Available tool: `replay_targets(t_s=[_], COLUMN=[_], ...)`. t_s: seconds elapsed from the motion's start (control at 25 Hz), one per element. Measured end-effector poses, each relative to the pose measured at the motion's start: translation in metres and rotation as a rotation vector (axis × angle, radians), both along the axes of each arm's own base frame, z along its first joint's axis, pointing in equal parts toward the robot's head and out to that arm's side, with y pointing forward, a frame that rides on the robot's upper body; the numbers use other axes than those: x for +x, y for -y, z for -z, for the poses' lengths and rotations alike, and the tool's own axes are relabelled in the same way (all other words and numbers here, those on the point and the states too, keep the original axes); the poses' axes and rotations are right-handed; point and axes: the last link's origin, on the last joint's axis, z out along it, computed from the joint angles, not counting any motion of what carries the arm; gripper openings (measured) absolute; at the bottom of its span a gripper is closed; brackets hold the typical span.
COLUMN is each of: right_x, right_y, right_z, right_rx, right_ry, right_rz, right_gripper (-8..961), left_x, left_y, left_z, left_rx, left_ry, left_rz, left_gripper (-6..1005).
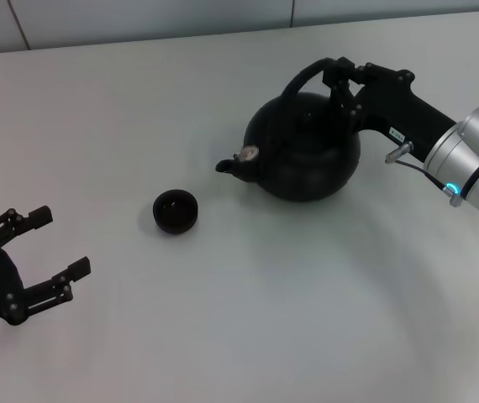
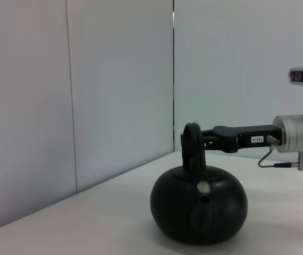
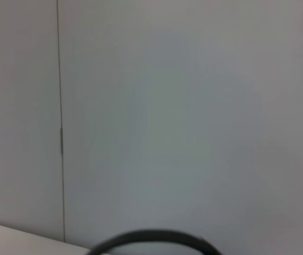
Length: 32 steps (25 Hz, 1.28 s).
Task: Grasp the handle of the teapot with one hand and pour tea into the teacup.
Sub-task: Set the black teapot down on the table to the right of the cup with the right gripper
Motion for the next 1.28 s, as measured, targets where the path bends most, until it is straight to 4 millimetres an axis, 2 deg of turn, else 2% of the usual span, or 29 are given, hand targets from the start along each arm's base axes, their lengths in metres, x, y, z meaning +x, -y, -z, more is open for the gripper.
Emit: replay_targets(t_s=[0.2, 0.32, 0.52, 1.0, 1.12, 1.28], right_x=[0.002, 0.004, 0.007, 0.010, 0.011, 0.017], right_y=[0.001, 0.003, 0.007, 0.012, 0.023, 0.050], right_z=[-0.001, -0.002, -0.004, -0.007, -0.009, -0.018], right_rx=[0.007, 0.013, 0.018, 0.022, 0.031, 0.067], right_ry=[-0.006, -0.008, -0.017, -0.027, -0.054, -0.112], right_rz=[0.010, 0.016, 0.014, 0.008, -0.026, -0.074], right_gripper=[177, 401, 599, 695, 695, 696], left_x=[0.000, -0.001, -0.001, 0.000, 0.000, 0.000], left_y=[0.001, 0.001, 0.003, 0.002, 0.002, 0.002], left_z=[0.000, -0.001, -0.001, -0.001, -0.001, 0.000], left_rx=[0.000, 0.000, 0.001, 0.006, 0.003, 0.001], left_ry=[0.000, 0.001, 0.003, 0.009, 0.008, 0.009], left_rz=[-0.001, -0.001, -0.001, 0.001, 0.003, 0.005], left_gripper=[859, 859, 859, 859, 859, 859])
